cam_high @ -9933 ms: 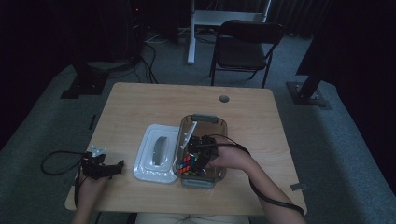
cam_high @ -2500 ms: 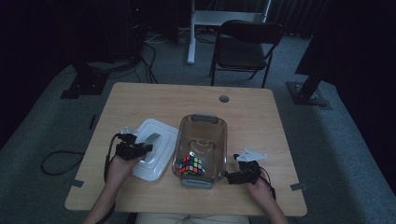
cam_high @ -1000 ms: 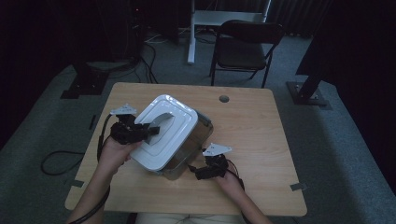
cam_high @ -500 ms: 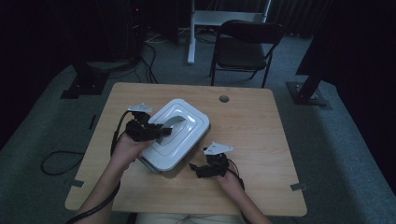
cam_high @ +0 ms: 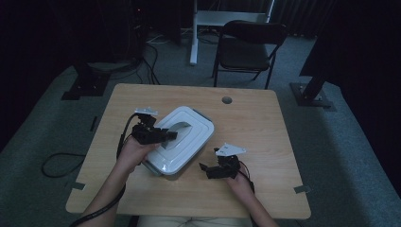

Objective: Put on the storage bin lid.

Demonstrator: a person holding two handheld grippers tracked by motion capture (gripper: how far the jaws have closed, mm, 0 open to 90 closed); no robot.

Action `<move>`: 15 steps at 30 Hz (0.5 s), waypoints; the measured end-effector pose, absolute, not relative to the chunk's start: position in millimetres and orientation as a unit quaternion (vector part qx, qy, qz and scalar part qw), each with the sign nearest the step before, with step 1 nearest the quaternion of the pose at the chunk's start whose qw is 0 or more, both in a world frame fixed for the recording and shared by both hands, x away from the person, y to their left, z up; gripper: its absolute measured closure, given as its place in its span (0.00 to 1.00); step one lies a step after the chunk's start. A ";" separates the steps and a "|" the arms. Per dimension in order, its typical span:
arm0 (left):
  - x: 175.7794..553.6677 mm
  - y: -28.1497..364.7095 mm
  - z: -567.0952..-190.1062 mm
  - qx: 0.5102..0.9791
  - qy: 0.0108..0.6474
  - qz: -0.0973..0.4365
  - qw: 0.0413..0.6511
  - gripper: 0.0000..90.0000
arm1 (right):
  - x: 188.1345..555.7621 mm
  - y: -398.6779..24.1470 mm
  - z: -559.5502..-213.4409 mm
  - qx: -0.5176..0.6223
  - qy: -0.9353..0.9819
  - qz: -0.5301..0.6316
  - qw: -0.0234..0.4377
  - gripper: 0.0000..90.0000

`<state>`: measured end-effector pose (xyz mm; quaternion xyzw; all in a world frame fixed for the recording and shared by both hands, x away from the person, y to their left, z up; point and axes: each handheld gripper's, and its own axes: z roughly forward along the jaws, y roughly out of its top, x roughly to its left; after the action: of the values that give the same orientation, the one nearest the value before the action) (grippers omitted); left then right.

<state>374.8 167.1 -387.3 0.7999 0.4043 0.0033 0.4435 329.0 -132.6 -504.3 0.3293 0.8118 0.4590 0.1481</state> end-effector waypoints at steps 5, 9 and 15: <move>373.5 166.4 -386.4 0.801 0.402 0.015 0.443 0.74 | 328.2 -138.9 -502.2 0.330 0.811 0.460 0.151 0.14; 371.2 167.6 -381.6 0.801 0.400 0.027 0.444 0.66 | 328.0 -144.4 -501.2 0.332 0.808 0.461 0.154 0.14; 368.1 175.9 -374.3 0.797 0.400 0.048 0.450 0.53 | 327.5 -149.9 -501.8 0.337 0.807 0.459 0.157 0.14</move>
<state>368.1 175.9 -374.3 0.7973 0.3999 0.0475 0.4495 327.5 -149.9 -501.8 0.3368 0.8069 0.4591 0.1572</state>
